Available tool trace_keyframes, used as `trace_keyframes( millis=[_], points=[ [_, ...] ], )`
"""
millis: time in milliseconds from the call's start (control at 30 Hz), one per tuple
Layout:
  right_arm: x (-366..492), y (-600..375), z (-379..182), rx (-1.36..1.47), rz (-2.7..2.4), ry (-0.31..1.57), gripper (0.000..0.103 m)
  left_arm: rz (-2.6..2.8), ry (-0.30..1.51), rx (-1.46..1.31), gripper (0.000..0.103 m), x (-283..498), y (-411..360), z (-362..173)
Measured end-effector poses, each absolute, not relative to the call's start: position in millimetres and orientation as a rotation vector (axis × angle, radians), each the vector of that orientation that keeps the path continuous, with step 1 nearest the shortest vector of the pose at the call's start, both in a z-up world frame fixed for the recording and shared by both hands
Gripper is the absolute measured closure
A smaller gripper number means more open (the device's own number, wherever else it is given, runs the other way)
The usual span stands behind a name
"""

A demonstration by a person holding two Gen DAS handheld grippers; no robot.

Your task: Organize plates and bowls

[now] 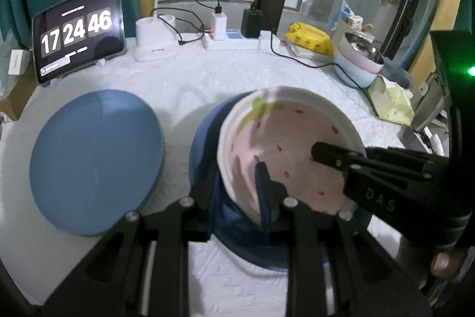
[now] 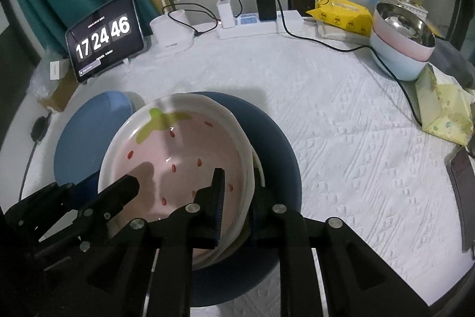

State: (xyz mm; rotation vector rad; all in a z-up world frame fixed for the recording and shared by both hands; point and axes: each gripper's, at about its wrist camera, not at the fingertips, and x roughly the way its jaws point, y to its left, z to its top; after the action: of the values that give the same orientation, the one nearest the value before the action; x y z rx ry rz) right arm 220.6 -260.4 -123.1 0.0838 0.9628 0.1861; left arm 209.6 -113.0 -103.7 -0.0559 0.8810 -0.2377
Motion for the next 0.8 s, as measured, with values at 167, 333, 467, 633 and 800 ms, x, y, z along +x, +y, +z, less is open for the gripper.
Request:
trace_keyframes(
  millis=[167,333,467,633,800],
  points=[
    [220,-260,-120,0.084,0.184,0.962,0.087,-0.232,0.863,-0.052,0.075,208,-111,-99],
    [219,-260,-117,0.086,0.186,0.958,0.086,-0.24,0.842,-0.051,0.074,206,-111,-92],
    [217,-260,-114,0.084,0.187,0.955,0.083,-0.244,0.828,-0.048,0.074,204,-111,-87],
    [212,-260,-108,0.07,0.181,0.933,0.079,-0.245,0.821,-0.05,0.074,203,-110,-85],
    [207,-266,-89,0.069,0.168,0.881,0.072,-0.245,0.818,-0.052,0.074,203,-109,-83]
  ],
)
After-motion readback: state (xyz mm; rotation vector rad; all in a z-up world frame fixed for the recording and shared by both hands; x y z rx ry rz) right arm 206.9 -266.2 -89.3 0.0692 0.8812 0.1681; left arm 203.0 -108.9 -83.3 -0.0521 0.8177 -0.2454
